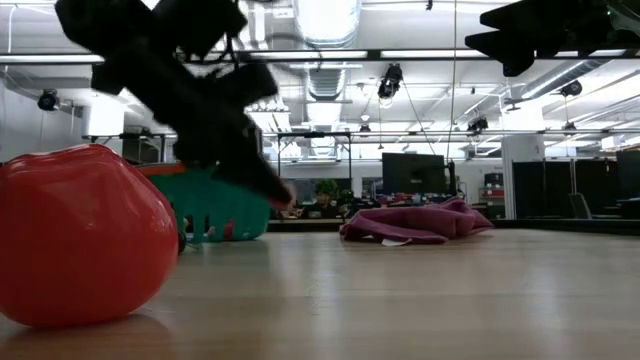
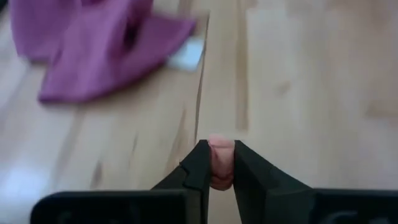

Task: Pick and placing Produce into tupperware
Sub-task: Put the pink peach into the blue basket

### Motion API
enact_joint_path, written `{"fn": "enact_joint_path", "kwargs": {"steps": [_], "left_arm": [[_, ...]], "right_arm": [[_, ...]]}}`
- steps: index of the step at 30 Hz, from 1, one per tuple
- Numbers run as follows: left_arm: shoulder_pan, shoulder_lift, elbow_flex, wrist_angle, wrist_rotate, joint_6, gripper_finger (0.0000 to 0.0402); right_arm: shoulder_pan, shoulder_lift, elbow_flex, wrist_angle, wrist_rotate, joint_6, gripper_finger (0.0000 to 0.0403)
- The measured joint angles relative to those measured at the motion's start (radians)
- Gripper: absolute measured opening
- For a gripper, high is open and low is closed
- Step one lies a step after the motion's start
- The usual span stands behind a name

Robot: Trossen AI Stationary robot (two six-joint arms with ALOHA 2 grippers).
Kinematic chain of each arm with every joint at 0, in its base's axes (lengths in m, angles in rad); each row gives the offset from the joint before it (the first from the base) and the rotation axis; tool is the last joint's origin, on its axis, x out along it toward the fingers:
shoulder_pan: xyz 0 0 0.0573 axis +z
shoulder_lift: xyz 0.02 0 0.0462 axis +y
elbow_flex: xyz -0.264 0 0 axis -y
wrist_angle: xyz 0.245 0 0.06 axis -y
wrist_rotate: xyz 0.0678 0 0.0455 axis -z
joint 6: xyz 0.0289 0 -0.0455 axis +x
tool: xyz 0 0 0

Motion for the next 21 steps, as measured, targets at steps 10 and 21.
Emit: {"fn": "enact_joint_path", "kwargs": {"steps": [10, 21], "left_arm": [[0.002, -0.225, 0.047, 0.136, 0.006, 0.103, 0.0029], [0.002, -0.434, 0.056, 0.255, 0.003, 0.184, 0.0029]], "right_arm": [[0.0, 0.0, 0.0, 0.0, 0.0, 0.0, 0.0254], [0.0, 0.0, 0.0, 0.001, 0.0, 0.0, 0.0252]]}}
